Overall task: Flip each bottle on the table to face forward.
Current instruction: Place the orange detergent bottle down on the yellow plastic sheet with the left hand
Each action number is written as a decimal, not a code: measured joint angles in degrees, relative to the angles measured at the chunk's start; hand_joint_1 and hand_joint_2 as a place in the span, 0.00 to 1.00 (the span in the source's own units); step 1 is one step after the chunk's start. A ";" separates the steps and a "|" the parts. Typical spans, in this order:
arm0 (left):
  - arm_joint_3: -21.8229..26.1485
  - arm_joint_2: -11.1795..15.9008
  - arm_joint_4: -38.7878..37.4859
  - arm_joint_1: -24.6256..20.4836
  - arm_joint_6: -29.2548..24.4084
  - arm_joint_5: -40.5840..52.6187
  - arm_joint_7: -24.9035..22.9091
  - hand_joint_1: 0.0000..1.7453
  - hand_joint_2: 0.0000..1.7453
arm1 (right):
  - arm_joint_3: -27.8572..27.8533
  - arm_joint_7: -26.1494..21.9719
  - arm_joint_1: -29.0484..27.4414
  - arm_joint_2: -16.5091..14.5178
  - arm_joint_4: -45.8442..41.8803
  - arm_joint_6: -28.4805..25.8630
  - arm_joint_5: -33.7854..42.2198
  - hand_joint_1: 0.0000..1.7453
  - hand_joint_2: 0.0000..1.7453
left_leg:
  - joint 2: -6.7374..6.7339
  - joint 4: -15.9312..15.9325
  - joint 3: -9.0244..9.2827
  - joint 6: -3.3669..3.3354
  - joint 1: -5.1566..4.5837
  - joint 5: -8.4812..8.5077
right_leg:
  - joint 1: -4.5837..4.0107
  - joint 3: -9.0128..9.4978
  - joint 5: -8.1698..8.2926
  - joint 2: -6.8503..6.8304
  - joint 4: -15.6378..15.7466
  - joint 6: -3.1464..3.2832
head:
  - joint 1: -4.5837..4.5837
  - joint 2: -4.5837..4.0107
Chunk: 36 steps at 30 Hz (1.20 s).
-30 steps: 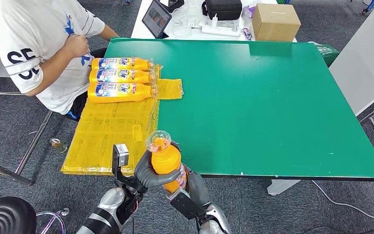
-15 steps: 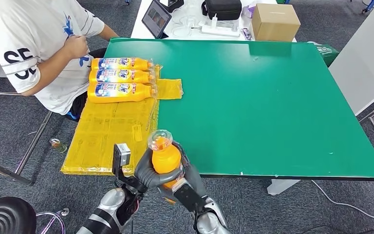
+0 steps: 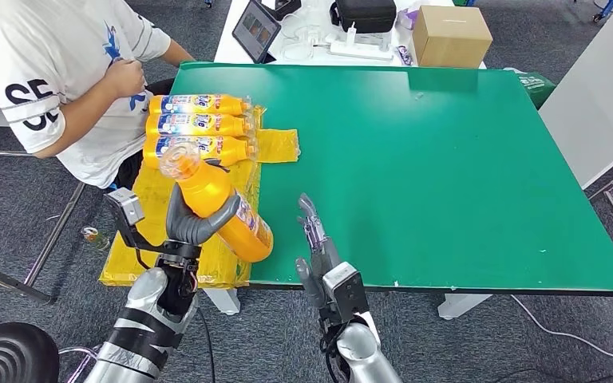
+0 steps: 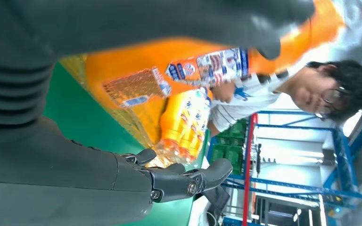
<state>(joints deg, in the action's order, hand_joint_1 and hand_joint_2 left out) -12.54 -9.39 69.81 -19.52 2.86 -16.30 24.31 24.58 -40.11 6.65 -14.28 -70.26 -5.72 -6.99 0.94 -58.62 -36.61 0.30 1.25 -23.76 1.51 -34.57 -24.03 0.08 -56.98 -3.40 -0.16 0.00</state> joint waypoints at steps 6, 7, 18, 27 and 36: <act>1.93 -0.15 0.26 -1.61 -4.82 3.07 2.75 1.00 1.00 | -0.79 0.00 -0.53 0.06 -2.60 0.54 0.89 0.00 0.00 | 0.00 0.00 0.00 0.00 0.00 0.00 | 0.00 0.01 0.00 0.00 0.00 0.00 | 0.01 0.00; 2.07 -0.15 0.31 -1.81 -4.96 3.18 2.81 1.00 1.00 | -0.87 0.00 -0.60 0.08 -2.85 0.54 0.89 0.00 0.00 | 0.00 0.00 0.00 0.00 0.00 0.00 | 0.00 0.01 0.00 0.00 0.00 0.00 | 0.01 0.00; 2.80 0.02 0.33 -2.86 -20.71 24.02 5.82 1.00 1.00 | -1.61 -0.01 -1.84 0.21 -7.77 -7.84 0.97 0.00 0.00 | 0.01 0.00 -0.01 0.00 0.00 0.00 | 0.00 -0.01 0.00 0.00 0.00 0.00 | -0.01 0.00; 2.43 2.31 -19.82 -11.08 -41.99 73.77 -5.78 1.00 1.00 | -2.60 -0.04 -2.45 0.22 -19.64 -23.51 -0.17 0.00 0.00 | -0.09 0.00 0.06 0.00 0.00 0.01 | 0.00 0.01 0.04 0.09 0.00 0.01 | 0.00 0.00; 1.32 4.79 -35.77 -14.65 -42.22 83.38 -10.39 1.00 1.00 | -2.74 -0.03 -2.95 0.22 -21.79 -24.06 0.43 0.00 0.00 | -0.09 0.00 0.00 0.02 0.00 0.01 | 0.00 -0.03 0.02 0.14 -0.02 0.00 | -0.01 0.00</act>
<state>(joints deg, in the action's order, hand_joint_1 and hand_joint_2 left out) -11.22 -4.61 34.03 -34.18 -39.36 67.08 13.92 21.84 -40.14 3.70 -14.05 -92.05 -29.79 -6.56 0.85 -58.63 -36.61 0.31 1.25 -23.75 1.51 -34.60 -24.01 0.22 -57.00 -3.40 -0.17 0.00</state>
